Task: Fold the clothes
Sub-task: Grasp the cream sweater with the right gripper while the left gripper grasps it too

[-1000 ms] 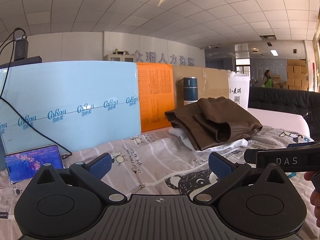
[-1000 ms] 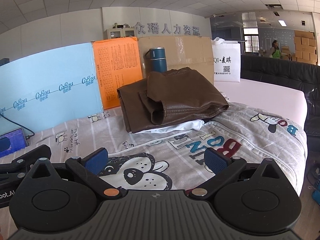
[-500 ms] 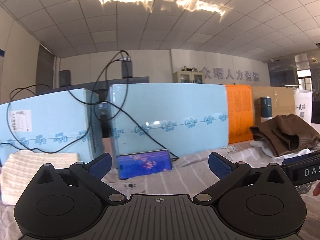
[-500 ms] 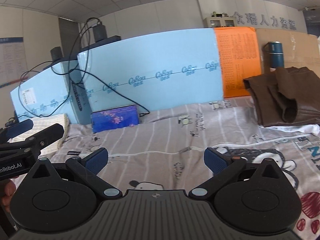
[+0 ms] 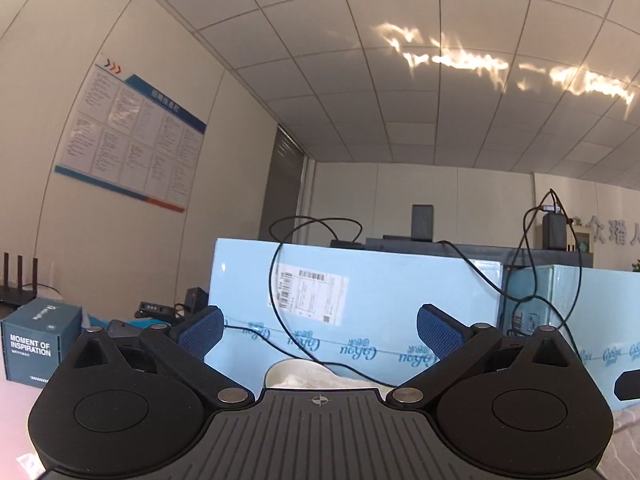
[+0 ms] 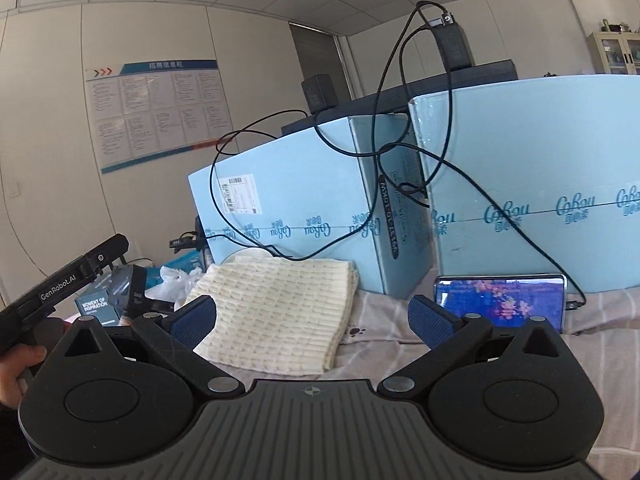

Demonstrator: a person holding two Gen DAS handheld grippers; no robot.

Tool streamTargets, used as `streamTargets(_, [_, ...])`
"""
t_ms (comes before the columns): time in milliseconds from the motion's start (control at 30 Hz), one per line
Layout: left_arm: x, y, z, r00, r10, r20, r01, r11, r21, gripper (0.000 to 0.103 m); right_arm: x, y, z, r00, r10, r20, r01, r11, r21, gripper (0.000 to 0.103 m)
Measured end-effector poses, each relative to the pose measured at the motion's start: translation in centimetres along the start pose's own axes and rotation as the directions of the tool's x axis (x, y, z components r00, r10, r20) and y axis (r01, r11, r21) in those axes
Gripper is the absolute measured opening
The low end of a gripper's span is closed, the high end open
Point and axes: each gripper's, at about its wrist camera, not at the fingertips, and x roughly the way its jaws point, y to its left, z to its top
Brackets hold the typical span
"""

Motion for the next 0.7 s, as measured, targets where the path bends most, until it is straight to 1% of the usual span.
streamTargets(33, [1.3, 0.5, -0.5, 1.000, 0.003, -0.001, -0.003, 1.000, -0.023, 0.103, 1.7, -0.2, 0.4, 1.000, 0.031, 0.002, -0.031, 0.999, 0.021, 0.103])
streamTargets(133, [4.2, 1.5, -3.2, 0.999, 0.020, -0.047, -0.023, 0.997, -0.074, 0.103, 6.6, -1.0, 0.6, 0.995, 0.099, -0.010, -0.098, 0.993, 0.058, 0.103])
streamTargets(167, [4.5, 1.7, -4.5, 0.997, 0.012, -0.070, -0.017, 0.998, -0.064, 0.103, 8.0, -1.4, 0.4, 0.995, 0.101, -0.018, -0.099, 0.992, 0.073, 0.103])
streamTargets(200, [4.7, 1.7, -5.4, 0.995, 0.000, -0.103, -0.003, 1.000, -0.030, 0.103, 9.4, -1.9, 0.1, 0.994, 0.106, -0.030, -0.102, 0.991, 0.091, 0.103])
streamTargets(233, [4.8, 1.7, -6.0, 0.991, -0.010, -0.134, 0.011, 1.000, 0.005, 0.103, 11.0, -2.5, -0.3, 0.992, 0.117, -0.043, -0.111, 0.988, 0.110, 0.103])
streamTargets(267, [5.1, 1.9, -6.5, 0.987, -0.012, -0.162, 0.014, 1.000, 0.011, 0.103, 12.4, -3.0, -0.8, 0.991, 0.122, -0.056, -0.114, 0.986, 0.125, 0.103])
streamTargets(367, [6.2, 2.8, -7.2, 0.967, -0.014, -0.253, 0.003, 0.999, -0.042, 0.102, 16.4, -4.1, -2.0, 0.990, 0.101, -0.099, -0.087, 0.986, 0.144, 0.103])
streamTargets(433, [6.6, 2.7, -7.6, 0.953, -0.053, -0.297, 0.038, 0.998, -0.057, 0.102, 18.5, -4.4, -2.9, 0.987, 0.094, -0.134, -0.072, 0.984, 0.160, 0.103])
streamTargets(500, [7.1, 2.3, -8.0, 0.931, -0.096, -0.352, 0.079, 0.995, -0.062, 0.102, 20.0, -4.6, -3.6, 0.983, 0.095, -0.159, -0.065, 0.981, 0.182, 0.103])
streamTargets(533, [7.5, 2.1, -8.3, 0.919, -0.101, -0.380, 0.083, 0.995, -0.062, 0.102, 20.4, -4.8, -3.8, 0.981, 0.092, -0.170, -0.060, 0.981, 0.185, 0.103])
streamTargets(567, [7.9, 1.9, -8.5, 0.909, -0.090, -0.408, 0.070, 0.996, -0.063, 0.102, 20.8, -4.9, -4.1, 0.979, 0.089, -0.181, -0.054, 0.981, 0.188, 0.103])
streamTargets(600, [8.2, 1.9, -8.7, 0.901, -0.085, -0.426, 0.060, 0.996, -0.072, 0.102, 21.2, -5.1, -4.3, 0.976, 0.095, -0.194, -0.057, 0.980, 0.192, 0.103])
streamTargets(633, [8.4, 2.1, -8.8, 0.897, -0.087, -0.434, 0.052, 0.994, -0.091, 0.102, 21.6, -5.3, -4.5, 0.970, 0.120, -0.210, -0.078, 0.977, 0.197, 0.103])
streamTargets(700, [8.7, 2.4, -9.1, 0.890, -0.089, -0.448, 0.038, 0.992, -0.121, 0.102, 22.6, -5.1, -4.8, 0.953, 0.164, -0.255, -0.115, 0.974, 0.195, 0.103])
